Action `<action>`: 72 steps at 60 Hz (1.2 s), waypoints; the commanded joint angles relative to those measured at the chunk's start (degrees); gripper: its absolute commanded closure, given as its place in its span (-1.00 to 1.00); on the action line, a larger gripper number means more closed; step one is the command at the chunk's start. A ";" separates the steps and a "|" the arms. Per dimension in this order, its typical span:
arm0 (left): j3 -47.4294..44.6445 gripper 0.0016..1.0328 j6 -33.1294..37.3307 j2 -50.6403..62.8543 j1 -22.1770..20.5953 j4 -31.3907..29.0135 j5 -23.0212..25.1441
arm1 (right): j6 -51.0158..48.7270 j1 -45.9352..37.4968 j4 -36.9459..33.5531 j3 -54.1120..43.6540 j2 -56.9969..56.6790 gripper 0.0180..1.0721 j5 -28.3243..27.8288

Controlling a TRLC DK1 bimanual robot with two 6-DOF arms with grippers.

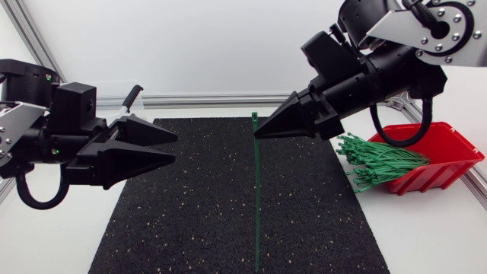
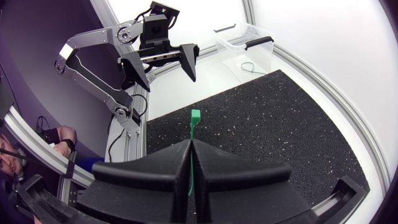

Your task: Take a green cable tie from the red box, thread the tail through the head to close it, then place it in the transparent bin on the left.

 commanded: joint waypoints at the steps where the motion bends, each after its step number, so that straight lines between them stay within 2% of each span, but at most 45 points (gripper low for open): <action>1: -0.64 -0.77 1.55 -1.97 -2.15 1.62 1.27 | -1.15 0.75 1.03 -1.79 1.19 0.89 -0.50; 12: -2.92 -0.77 -2.15 -6.80 -5.84 7.33 1.09 | 0.09 1.11 2.70 -1.97 0.92 0.89 -1.38; 25: -4.95 -0.77 -15.77 -5.39 -10.94 23.15 -0.49 | 1.23 1.46 4.46 -2.41 0.22 0.89 -2.35; 42: -4.16 -0.76 -15.86 2.25 -17.27 26.31 -2.60 | 3.25 1.90 7.54 -4.87 -2.42 0.89 -3.58; 45: -3.80 -0.68 -15.86 3.22 -18.06 26.49 -2.77 | 3.25 1.90 7.98 -5.40 -2.68 0.89 -3.75; 56: -2.13 -0.62 -15.86 6.30 -19.11 27.02 -2.95 | 3.42 0.75 9.38 -6.36 -2.77 0.89 -4.81; 61: -1.69 -0.53 -15.94 7.70 -20.17 27.54 -2.95 | 4.92 0.32 11.41 -6.72 -2.77 0.89 -4.98; 72: -0.29 -0.45 -16.30 8.67 -20.96 27.98 -4.80 | 5.97 0.32 12.90 -6.63 -1.63 0.89 -5.07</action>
